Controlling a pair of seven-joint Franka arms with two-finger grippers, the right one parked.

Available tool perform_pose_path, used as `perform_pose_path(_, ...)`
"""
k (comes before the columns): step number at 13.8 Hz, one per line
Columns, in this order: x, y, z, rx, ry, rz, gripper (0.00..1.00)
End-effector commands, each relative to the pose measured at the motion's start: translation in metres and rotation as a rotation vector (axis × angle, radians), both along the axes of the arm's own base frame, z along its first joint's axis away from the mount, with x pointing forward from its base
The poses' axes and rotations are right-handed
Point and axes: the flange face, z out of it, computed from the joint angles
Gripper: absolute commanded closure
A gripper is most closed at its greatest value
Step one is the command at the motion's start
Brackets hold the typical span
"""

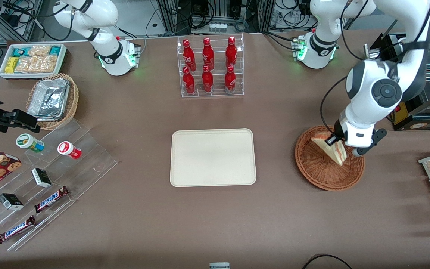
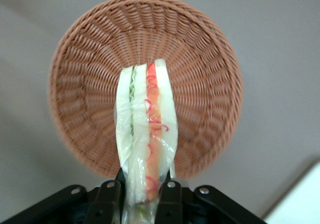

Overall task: Place sandwich from basket to tray
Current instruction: 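Carry the sandwich with the left gripper over the white tray and lower it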

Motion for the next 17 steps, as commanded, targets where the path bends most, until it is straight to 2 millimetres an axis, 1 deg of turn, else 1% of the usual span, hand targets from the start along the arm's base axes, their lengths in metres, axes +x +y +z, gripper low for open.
perform_pose_path(1, 0.005, -0.054, 0.038, 0.022, 0.028, -0.09, 0.72)
perform_pose_path(3, -0.002, -0.095, 0.051, 0.005, 0.008, -0.144, 0.72)
perform_pose_path(4, -0.006, -0.118, 0.051, -0.007, 0.006, -0.179, 0.72)
perform_pose_path(5, -0.008, -0.138, 0.051, -0.02, 0.004, -0.215, 0.72)
perform_pose_path(6, -0.01, -0.163, 0.05, -0.039, 0.004, -0.258, 0.72)
perform_pose_path(8, -0.012, -0.211, 0.04, -0.075, -0.007, -0.35, 0.72)
perform_pose_path(9, -0.014, -0.235, 0.033, -0.083, -0.015, -0.4, 0.72)
perform_pose_path(12, -0.031, -0.321, 0.001, -0.064, -0.056, -0.502, 0.72)
perform_pose_path(14, -0.04, -0.36, -0.026, -0.057, -0.06, -0.549, 0.72)
perform_pose_path(15, -0.045, -0.381, -0.036, -0.075, -0.07, -0.565, 0.72)
perform_pose_path(16, -0.049, -0.397, -0.047, -0.083, -0.081, -0.568, 0.72)
perform_pose_path(17, -0.05, -0.405, -0.062, -0.071, -0.101, -0.575, 0.72)
